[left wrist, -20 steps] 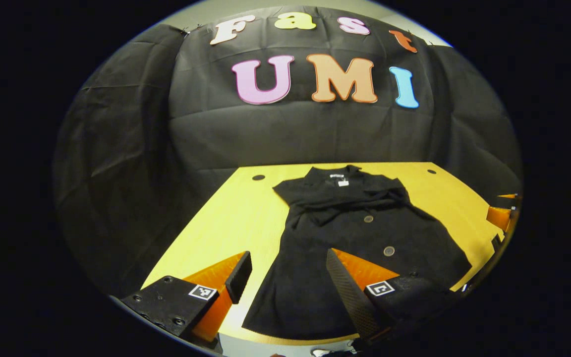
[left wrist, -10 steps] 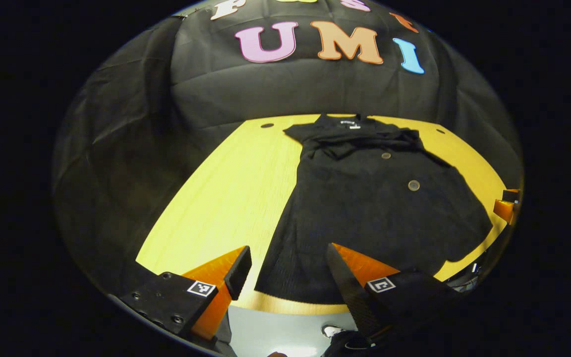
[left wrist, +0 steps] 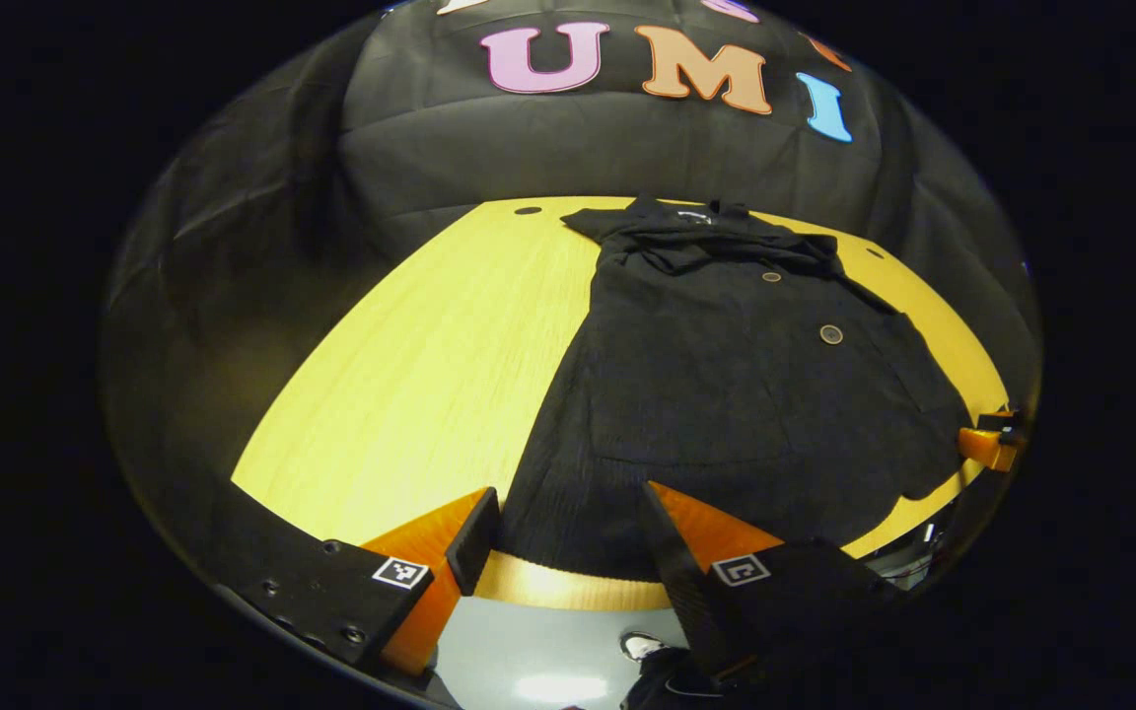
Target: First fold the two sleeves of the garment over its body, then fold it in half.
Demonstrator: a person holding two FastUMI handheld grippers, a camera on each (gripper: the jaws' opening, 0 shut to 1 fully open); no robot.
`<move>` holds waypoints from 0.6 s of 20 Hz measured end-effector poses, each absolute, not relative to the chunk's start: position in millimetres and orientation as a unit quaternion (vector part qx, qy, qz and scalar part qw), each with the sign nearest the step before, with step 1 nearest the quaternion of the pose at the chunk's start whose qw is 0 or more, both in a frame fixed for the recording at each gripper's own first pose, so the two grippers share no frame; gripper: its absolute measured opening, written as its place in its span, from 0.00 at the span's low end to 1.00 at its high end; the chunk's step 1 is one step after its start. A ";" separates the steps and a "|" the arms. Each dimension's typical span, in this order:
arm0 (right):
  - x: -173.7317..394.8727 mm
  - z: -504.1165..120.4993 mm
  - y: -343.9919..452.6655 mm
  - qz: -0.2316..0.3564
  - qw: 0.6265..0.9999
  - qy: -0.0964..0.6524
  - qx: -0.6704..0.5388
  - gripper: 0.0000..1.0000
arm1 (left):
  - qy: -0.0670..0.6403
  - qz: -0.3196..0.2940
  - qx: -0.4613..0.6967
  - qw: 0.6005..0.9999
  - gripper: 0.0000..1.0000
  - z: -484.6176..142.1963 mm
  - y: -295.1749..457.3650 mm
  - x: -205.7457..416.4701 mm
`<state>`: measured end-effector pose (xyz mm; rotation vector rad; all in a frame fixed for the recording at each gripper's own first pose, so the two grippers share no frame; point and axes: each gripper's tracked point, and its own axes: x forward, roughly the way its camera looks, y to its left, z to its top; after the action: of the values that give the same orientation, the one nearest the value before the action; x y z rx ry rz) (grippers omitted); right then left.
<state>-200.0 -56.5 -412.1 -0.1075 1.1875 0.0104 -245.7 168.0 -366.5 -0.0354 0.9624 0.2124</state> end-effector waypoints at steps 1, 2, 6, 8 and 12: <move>-199.2 -414.3 -49.9 0.018 0.827 0.561 -0.034 0.94 | 0.458 0.095 -0.015 0.884 0.88 -368.8 164.6 -241.0; -199.6 -414.3 -44.1 0.023 0.825 0.564 -0.017 0.90 | 0.458 0.083 -0.015 0.885 0.71 -370.5 158.8 -237.4; -195.7 -417.1 -34.0 0.048 0.831 0.553 -0.022 0.16 | 0.459 0.076 0.011 0.885 0.03 -372.7 150.4 -232.1; -199.7 -410.2 -31.7 0.050 0.829 0.556 -0.009 0.11 | 0.463 0.078 0.021 0.883 0.00 -372.1 150.9 -231.3; -175.5 -375.3 -22.6 0.044 0.862 0.505 0.026 0.05 | 0.455 0.070 -0.016 0.888 0.00 -356.5 148.0 -227.5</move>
<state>-175.5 -22.6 -375.3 0.0553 1.0587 0.0921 -227.5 148.0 -356.5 -0.0334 0.9449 0.1462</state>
